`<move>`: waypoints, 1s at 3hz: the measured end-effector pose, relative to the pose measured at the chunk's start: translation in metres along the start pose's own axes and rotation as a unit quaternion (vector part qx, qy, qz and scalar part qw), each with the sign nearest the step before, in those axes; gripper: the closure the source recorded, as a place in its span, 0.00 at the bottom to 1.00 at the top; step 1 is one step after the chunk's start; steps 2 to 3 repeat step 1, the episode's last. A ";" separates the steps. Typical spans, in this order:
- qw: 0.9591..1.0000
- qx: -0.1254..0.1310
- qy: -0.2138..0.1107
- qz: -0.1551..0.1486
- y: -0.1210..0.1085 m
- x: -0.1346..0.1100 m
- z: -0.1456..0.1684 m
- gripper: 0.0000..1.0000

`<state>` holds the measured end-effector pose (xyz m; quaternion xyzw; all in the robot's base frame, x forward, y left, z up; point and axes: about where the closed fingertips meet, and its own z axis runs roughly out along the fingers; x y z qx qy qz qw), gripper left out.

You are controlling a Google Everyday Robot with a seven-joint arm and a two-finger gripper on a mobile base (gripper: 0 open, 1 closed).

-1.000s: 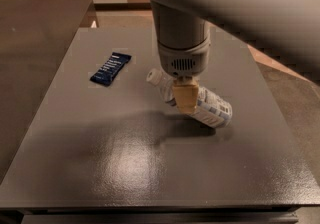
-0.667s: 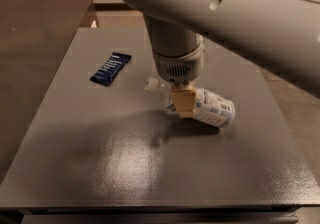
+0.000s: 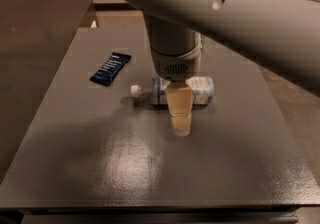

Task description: Knock blue plastic bottle over

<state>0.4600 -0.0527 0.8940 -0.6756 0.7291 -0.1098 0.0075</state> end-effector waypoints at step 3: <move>1.000 0.000 0.000 0.000 0.000 0.000 0.000 0.00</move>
Offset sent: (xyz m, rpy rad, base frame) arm 0.0000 0.0000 0.0000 0.0000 0.0000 0.0000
